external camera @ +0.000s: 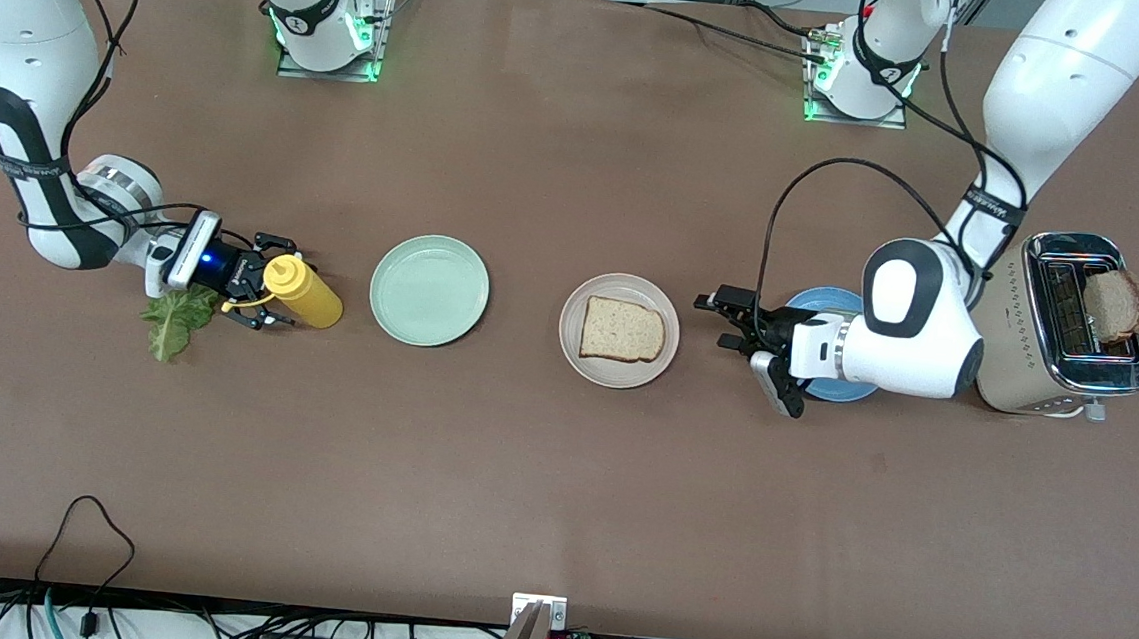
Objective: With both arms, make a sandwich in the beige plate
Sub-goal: 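Release bread on beige plate while the right gripper reaches the bottle, then grasp the yellow bottle with the right gripper while the left gripper withdraws, then carry the yellow bottle over the bread and squeeze sauce onto it, then return the yellow bottle beside the lettuce and release it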
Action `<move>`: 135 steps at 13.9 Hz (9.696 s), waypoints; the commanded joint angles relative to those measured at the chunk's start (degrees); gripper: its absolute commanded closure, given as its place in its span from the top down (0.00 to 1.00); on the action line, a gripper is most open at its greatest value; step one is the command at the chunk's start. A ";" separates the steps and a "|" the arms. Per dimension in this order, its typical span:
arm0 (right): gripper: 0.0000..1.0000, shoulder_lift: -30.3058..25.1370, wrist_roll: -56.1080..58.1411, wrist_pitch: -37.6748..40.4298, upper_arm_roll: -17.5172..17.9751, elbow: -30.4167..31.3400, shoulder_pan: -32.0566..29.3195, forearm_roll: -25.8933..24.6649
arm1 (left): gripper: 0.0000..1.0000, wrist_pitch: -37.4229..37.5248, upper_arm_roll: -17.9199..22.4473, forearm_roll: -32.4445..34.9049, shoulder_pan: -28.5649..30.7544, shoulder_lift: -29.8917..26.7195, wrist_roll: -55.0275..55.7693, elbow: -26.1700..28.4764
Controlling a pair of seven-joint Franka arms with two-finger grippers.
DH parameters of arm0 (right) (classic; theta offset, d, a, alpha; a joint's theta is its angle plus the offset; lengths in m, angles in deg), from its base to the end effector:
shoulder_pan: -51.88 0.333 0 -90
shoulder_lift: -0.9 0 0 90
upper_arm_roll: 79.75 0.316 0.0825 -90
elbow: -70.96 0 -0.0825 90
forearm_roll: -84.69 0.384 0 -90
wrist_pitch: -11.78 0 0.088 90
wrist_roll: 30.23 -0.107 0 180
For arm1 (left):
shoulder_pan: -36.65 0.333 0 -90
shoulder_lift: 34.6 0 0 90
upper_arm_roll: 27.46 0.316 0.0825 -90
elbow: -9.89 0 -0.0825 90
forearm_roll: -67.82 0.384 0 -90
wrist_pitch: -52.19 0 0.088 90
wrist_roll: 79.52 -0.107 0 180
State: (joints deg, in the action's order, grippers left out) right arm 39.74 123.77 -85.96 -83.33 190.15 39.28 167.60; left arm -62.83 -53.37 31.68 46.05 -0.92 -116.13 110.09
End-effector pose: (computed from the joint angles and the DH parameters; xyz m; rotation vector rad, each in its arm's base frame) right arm 0.5142 -0.0540 0.1006 -1.5575 -1.1809 -1.1908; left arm 0.6120 -0.1919 0.2635 2.2393 -0.6027 -0.1827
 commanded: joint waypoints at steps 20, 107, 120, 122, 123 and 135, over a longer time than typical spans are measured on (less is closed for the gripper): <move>0.36 -9.03 -10.99 -7.44 0.06 -2.04 8.19 1.03 | 1.00 31.97 16.20 42.84 -11.05 -17.94 29.14 -18.65; 0.43 -2.99 -0.22 2.28 0.06 -0.54 -0.31 -5.75 | 1.00 20.45 23.80 36.67 -11.24 -34.30 34.33 -1.59; 1.00 0.53 0.42 5.19 -0.11 -4.23 -4.62 -6.53 | 1.00 20.45 23.80 36.67 -11.24 -34.30 34.33 -1.68; 1.00 0.45 -1.95 5.54 -0.11 -4.41 -6.90 -9.15 | 1.00 20.45 23.80 36.67 -11.24 -34.30 34.33 -1.68; 1.00 0.36 -3.00 5.54 -0.11 -4.76 -7.95 -10.65 | 1.00 20.45 23.80 36.67 -11.24 -34.30 34.33 -1.68; 1.00 -17.20 -49.35 -8.76 -5.12 -5.03 -6.22 -41.21 | 1.00 20.36 23.80 36.67 -11.24 -33.95 34.33 -1.77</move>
State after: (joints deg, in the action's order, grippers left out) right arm 27.61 85.34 -91.03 -87.93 183.51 29.93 132.04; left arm -43.16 -29.80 69.14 34.77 -34.90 -80.61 108.80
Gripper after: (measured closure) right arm 0.000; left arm 0.000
